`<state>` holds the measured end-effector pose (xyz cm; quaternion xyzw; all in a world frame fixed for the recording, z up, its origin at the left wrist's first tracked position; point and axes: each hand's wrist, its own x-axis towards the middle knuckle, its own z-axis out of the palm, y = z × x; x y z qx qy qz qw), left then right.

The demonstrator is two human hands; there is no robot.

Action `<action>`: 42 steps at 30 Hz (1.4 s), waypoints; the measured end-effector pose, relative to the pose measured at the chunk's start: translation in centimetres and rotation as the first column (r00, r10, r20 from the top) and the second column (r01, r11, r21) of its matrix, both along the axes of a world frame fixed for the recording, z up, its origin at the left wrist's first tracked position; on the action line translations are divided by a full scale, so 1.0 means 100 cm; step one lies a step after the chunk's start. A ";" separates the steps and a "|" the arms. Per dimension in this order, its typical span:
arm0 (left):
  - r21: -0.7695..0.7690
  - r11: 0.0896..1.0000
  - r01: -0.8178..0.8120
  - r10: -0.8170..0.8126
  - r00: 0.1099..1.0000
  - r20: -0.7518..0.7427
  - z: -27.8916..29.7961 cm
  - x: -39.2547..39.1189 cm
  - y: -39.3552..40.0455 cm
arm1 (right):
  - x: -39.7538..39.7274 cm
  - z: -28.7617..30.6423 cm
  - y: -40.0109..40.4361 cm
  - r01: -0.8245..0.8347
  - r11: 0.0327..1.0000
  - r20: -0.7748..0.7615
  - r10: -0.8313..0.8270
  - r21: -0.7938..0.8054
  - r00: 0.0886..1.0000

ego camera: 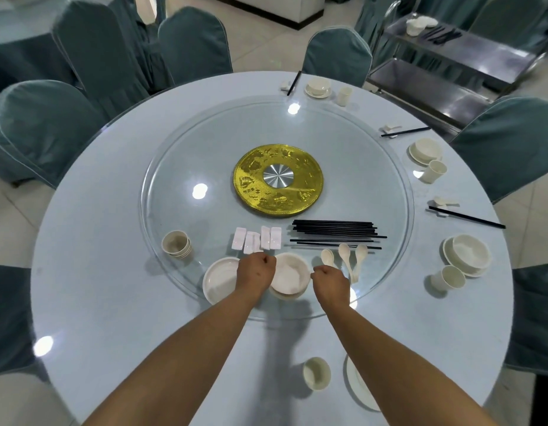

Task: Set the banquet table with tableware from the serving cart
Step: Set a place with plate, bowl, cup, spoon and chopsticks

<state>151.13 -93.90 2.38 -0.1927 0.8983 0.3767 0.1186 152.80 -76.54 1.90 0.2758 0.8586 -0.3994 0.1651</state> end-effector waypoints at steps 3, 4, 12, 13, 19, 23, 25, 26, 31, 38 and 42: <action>0.043 0.996 -0.075 0.076 0.997 -0.016 -0.001 0.000 -0.002 | 0.000 0.000 -0.001 0.067 0.996 -0.031 -0.069 -0.066 0.997; 0.050 0.995 -0.090 0.091 0.996 -0.015 -0.001 -0.001 -0.003 | 0.000 0.001 -0.001 0.077 0.994 -0.043 -0.081 -0.081 0.996; 0.282 0.928 -0.243 0.202 0.965 0.168 0.006 -0.007 0.000 | 0.004 0.009 0.003 0.341 0.835 0.014 -0.372 -0.432 0.928; 0.329 0.908 -0.258 0.208 0.962 0.178 0.009 -0.006 0.004 | 0.005 0.010 0.007 0.342 0.826 0.027 -0.370 -0.448 0.928; 0.492 0.829 -0.268 0.187 0.960 0.208 0.028 0.004 0.048 | 0.033 0.021 0.056 0.345 0.840 0.035 -0.364 -0.418 0.931; 0.554 0.808 -0.201 0.069 0.966 0.250 0.027 0.025 0.099 | 0.069 0.021 0.107 0.406 0.842 0.038 -0.421 -0.357 0.906; 0.561 0.818 -0.127 -0.022 0.968 0.250 0.024 0.037 0.124 | 0.089 0.018 0.130 0.449 0.831 0.047 -0.460 -0.329 0.887; 0.558 0.825 -0.089 -0.065 0.966 0.250 0.022 0.043 0.137 | 0.101 0.016 0.142 0.474 0.822 0.051 -0.484 -0.316 0.874; 0.505 0.862 0.033 -0.204 0.936 0.287 0.006 0.077 0.181 | 0.154 -0.003 0.179 0.573 0.768 0.100 -0.571 -0.288 0.815; 0.435 0.895 0.099 -0.276 0.888 0.366 -0.030 0.118 0.196 | 0.207 -0.043 0.188 0.588 0.775 0.211 -0.550 -0.232 0.808; 0.394 0.906 0.153 -0.307 0.879 0.366 -0.048 0.131 0.197 | 0.219 -0.057 0.186 0.579 0.779 0.237 -0.532 -0.239 0.813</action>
